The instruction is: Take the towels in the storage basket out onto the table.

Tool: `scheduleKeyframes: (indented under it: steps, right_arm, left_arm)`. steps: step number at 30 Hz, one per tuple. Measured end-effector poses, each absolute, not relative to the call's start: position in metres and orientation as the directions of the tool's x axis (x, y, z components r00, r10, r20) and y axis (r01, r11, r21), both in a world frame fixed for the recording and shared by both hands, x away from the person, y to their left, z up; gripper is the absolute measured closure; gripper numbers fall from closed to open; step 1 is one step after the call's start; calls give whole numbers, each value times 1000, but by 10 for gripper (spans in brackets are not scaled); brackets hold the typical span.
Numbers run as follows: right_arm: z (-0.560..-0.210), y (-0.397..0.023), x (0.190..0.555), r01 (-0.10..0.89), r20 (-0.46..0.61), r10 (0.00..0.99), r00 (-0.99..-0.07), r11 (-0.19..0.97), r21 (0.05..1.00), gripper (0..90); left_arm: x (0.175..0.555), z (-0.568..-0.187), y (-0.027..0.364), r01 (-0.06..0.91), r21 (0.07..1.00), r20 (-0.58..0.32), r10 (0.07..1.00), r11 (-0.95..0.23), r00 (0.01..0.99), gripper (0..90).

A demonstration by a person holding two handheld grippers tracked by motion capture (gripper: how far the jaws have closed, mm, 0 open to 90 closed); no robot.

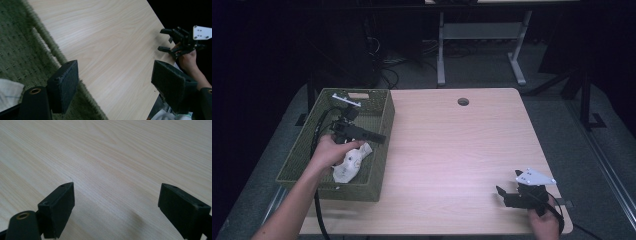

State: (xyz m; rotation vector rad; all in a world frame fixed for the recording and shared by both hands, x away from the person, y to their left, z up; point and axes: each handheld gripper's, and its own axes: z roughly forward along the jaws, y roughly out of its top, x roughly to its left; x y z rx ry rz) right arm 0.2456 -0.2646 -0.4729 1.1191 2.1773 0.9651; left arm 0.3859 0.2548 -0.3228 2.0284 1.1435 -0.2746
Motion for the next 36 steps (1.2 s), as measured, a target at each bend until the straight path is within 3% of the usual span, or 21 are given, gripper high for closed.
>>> scheduleKeyframes:
  steps: [12,28,36]
  right_arm:
    - [-472,-265,245,475,-114,838,-534,409,779,133]
    - [-472,-265,245,475,-116,839,-532,409,779,133]
    - [-472,-265,245,474,-119,837,-534,413,778,134]
  left_arm:
    - [389,-330,295,828,530,-510,710,-184,485,221]
    - [403,-349,328,864,474,-383,844,-169,375,237]
    - [412,-363,333,892,415,-268,913,-179,308,263]
